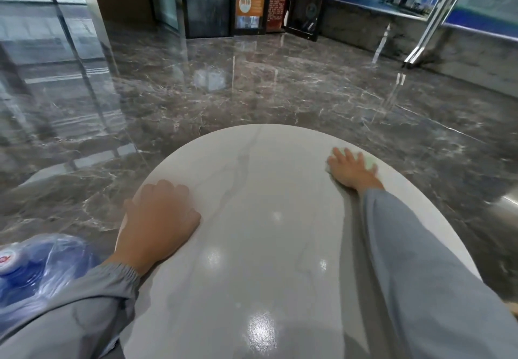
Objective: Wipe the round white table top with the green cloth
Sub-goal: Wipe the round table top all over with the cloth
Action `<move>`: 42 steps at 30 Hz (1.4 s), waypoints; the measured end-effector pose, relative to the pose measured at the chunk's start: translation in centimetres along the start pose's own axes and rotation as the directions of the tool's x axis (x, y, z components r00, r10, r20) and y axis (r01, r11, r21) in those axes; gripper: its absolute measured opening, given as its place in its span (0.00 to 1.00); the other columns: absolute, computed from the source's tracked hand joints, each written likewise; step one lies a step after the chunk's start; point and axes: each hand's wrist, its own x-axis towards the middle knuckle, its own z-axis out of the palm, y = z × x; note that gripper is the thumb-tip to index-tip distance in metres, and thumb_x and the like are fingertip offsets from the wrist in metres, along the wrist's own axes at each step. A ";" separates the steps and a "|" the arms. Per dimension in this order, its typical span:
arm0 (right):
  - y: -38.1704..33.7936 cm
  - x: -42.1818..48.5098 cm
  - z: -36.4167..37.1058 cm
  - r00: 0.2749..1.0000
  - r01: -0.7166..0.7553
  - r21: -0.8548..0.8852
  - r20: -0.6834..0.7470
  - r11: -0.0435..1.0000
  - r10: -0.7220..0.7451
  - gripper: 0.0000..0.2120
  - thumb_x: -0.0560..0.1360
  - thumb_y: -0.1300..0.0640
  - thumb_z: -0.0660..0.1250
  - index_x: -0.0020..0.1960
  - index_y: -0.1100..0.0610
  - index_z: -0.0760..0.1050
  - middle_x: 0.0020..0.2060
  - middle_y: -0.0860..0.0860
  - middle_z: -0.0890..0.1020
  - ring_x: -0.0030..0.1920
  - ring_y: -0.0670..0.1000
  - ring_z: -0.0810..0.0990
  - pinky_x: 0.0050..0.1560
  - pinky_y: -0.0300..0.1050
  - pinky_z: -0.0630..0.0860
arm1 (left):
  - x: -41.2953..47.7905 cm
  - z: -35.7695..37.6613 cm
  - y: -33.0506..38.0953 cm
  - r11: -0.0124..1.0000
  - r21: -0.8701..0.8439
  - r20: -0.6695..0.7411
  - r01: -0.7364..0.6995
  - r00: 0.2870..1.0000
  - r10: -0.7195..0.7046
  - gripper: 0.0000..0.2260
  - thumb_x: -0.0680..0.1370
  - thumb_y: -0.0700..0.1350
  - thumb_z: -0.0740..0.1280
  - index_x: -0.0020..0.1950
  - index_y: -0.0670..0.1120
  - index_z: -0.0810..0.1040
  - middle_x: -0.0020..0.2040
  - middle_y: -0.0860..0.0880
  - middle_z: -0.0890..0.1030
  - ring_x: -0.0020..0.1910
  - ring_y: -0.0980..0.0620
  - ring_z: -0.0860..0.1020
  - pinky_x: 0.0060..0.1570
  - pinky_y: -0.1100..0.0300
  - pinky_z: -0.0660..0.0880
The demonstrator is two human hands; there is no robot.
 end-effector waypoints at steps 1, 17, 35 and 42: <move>-2.8 -0.1 0.5 0.998 0.069 -0.008 0.008 0.998 -0.069 0.28 0.84 0.37 0.45 0.83 0.37 0.45 0.84 0.42 0.42 0.83 0.57 0.39 0.76 0.72 0.37 | 0.1 -0.1 0.0 1.000 -0.001 -0.001 -0.002 1.000 0.002 0.14 0.79 0.61 0.62 0.60 0.56 0.71 0.56 0.54 0.67 0.60 0.47 0.66 0.61 0.33 0.68; -27.1 -10.6 7.4 0.710 0.702 -0.034 0.109 0.711 -0.696 0.29 0.83 0.34 0.47 0.83 0.36 0.50 0.84 0.43 0.49 0.83 0.52 0.42 0.78 0.65 0.37 | -0.7 0.0 -0.3 0.992 -0.124 -0.129 -0.004 0.992 -0.012 0.19 0.73 0.65 0.59 0.49 0.50 0.63 0.48 0.51 0.67 0.50 0.45 0.69 0.52 0.39 0.70; 16.1 -10.4 0.5 0.987 -0.136 0.019 -0.086 0.990 0.138 0.29 0.83 0.32 0.45 0.82 0.35 0.50 0.84 0.43 0.48 0.84 0.54 0.44 0.79 0.66 0.42 | -0.3 -0.2 -0.4 0.991 -0.128 -0.074 0.024 0.997 -0.033 0.19 0.75 0.57 0.73 0.51 0.50 0.67 0.50 0.50 0.70 0.54 0.42 0.71 0.55 0.34 0.71; 6.1 -10.3 2.3 0.999 0.046 -0.011 -0.001 0.999 -0.046 0.28 0.84 0.36 0.43 0.83 0.34 0.43 0.84 0.42 0.42 0.83 0.54 0.38 0.77 0.68 0.36 | -0.6 -1.1 -0.2 0.952 -0.306 -0.099 0.023 0.993 -0.056 0.22 0.71 0.59 0.70 0.55 0.49 0.66 0.55 0.51 0.67 0.57 0.43 0.70 0.59 0.37 0.71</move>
